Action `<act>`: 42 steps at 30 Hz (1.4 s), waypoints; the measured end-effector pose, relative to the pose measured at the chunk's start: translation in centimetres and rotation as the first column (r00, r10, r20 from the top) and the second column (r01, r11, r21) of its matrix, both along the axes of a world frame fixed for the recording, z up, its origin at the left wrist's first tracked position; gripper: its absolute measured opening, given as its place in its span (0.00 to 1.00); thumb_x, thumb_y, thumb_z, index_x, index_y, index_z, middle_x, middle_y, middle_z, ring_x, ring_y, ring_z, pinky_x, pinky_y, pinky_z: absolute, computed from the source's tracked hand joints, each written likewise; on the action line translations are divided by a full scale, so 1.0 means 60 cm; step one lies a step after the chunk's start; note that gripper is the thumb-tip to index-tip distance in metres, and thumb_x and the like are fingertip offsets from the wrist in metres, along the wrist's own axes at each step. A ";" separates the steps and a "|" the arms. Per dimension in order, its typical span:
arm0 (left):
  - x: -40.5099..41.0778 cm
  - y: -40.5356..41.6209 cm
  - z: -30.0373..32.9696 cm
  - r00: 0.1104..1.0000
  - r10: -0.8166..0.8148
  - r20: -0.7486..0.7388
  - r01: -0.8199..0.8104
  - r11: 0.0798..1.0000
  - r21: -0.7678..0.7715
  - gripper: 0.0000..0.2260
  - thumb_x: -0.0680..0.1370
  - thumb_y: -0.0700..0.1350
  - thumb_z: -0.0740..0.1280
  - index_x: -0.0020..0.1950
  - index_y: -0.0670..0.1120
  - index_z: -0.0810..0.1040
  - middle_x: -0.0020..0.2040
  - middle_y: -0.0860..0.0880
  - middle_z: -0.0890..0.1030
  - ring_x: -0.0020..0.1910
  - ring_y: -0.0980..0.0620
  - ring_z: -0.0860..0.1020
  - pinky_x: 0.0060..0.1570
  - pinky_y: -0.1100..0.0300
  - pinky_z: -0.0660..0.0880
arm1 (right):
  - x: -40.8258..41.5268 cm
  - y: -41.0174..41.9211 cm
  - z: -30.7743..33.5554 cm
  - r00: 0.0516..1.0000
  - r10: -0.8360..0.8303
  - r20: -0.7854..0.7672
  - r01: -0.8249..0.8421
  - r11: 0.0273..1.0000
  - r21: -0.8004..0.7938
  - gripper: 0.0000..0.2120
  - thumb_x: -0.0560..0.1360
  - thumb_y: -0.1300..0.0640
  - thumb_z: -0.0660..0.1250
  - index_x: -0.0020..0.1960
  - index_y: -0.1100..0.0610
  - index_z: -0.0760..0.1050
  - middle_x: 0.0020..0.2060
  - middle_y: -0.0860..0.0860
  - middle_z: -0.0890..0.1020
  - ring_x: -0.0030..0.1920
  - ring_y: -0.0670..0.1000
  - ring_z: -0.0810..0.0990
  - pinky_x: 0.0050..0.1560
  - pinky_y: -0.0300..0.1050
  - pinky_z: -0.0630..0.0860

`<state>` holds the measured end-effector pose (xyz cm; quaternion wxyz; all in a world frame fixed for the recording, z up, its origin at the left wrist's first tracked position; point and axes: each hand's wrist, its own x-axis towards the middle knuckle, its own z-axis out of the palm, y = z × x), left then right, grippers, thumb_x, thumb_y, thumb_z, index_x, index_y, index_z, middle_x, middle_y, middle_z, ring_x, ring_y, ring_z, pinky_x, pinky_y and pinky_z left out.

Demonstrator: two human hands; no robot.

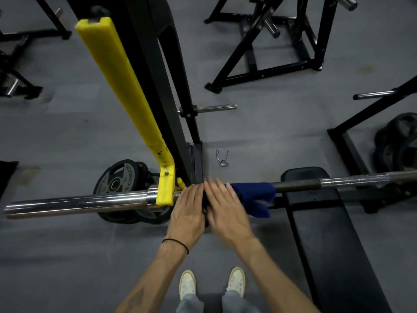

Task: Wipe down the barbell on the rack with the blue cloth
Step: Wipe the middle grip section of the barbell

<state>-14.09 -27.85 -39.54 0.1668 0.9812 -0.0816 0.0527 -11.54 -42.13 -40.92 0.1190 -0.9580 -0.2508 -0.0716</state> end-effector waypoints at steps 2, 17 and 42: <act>-0.003 0.010 -0.003 0.998 -0.029 -0.052 0.032 0.999 0.040 0.30 0.73 0.40 0.54 0.75 0.36 0.66 0.71 0.38 0.72 0.71 0.40 0.70 0.75 0.46 0.63 | 0.005 -0.069 -0.006 1.000 0.006 0.029 -0.005 0.999 -0.042 0.34 0.75 0.52 0.54 0.81 0.58 0.61 0.79 0.56 0.66 0.79 0.56 0.65 0.78 0.54 0.54; -0.003 0.010 0.003 0.995 -0.056 -0.078 0.052 0.997 -0.056 0.42 0.65 0.30 0.66 0.79 0.39 0.59 0.78 0.43 0.64 0.79 0.47 0.58 0.79 0.53 0.50 | 0.084 -0.088 -0.005 0.985 0.144 0.097 -0.134 0.986 -0.100 0.29 0.79 0.39 0.53 0.70 0.54 0.78 0.48 0.49 0.85 0.43 0.52 0.83 0.48 0.48 0.80; 0.094 -0.024 0.024 0.976 -0.034 -0.215 0.119 0.909 0.400 0.18 0.56 0.43 0.82 0.40 0.46 0.77 0.28 0.49 0.77 0.25 0.47 0.77 0.25 0.59 0.69 | 0.078 -0.120 0.000 0.999 -0.012 0.030 0.014 0.997 -0.078 0.21 0.81 0.43 0.55 0.60 0.48 0.83 0.42 0.48 0.84 0.41 0.54 0.82 0.64 0.52 0.70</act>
